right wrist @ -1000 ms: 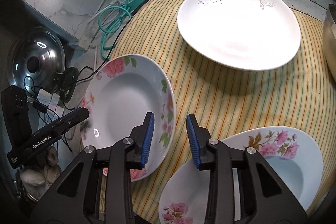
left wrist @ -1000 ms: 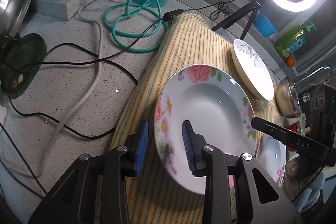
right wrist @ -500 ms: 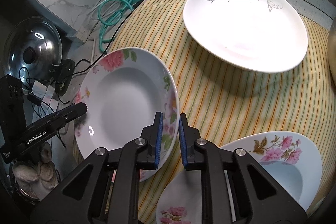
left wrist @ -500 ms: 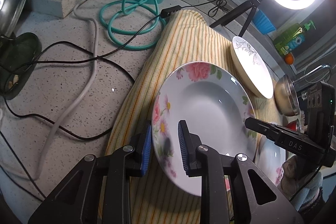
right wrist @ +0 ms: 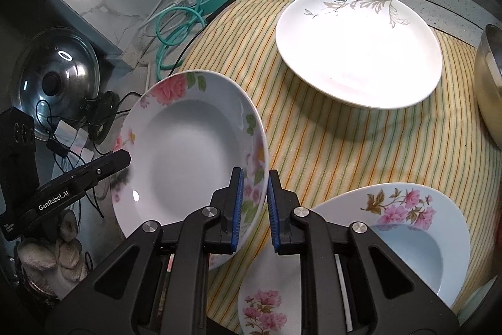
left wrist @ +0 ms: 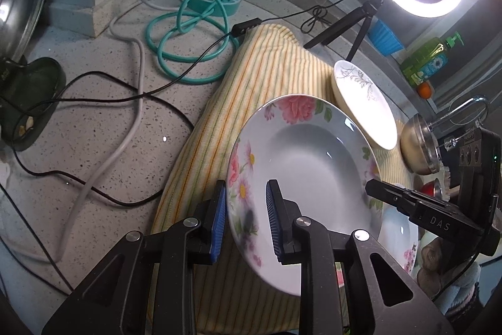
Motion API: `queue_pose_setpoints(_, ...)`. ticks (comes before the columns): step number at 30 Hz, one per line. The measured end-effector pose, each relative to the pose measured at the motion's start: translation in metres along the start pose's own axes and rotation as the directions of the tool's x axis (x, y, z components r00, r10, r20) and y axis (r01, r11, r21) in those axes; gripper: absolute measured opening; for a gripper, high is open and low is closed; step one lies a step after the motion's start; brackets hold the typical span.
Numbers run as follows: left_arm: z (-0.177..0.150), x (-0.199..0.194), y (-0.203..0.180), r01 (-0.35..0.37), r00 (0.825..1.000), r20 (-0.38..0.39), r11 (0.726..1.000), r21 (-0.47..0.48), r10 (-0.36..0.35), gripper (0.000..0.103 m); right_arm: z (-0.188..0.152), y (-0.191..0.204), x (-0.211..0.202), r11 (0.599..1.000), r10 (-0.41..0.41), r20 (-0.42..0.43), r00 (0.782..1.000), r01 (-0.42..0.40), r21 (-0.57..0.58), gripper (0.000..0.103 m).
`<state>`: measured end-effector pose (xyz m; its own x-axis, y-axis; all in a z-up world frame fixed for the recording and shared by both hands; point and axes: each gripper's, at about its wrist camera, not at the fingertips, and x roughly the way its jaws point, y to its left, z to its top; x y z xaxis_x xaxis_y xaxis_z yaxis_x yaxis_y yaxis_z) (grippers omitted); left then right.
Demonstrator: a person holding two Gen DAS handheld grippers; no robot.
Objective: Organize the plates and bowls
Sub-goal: 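Lift the gripped deep plate and carry it toward the other floral plate, then lower the held deep plate onto the other floral deep plate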
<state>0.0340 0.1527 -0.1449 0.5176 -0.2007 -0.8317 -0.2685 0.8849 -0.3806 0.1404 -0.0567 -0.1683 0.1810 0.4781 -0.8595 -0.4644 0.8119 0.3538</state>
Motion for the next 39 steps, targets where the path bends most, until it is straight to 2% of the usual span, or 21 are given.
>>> queue_pose_setpoints(13,-0.003,-0.010,-0.046,0.085,0.996,0.007,0.994,0.075,-0.085,0.023,-0.035,-0.040,-0.049,0.995,-0.012,0.039,0.999,0.008,0.101,0.015)
queue_pose_setpoints(27,-0.029,0.018,-0.110,0.171,0.983,-0.107,0.967,0.189,-0.153,0.023,-0.080,-0.100,-0.092,0.973,-0.093,0.052,0.994,0.080,0.218,0.015)
queue_pose_setpoints(39,-0.053,0.040,-0.143,0.185,0.973,-0.181,0.949,0.253,-0.142,0.023,-0.110,-0.131,-0.094,0.955,-0.133,0.011,0.991,0.126,0.269,0.015)
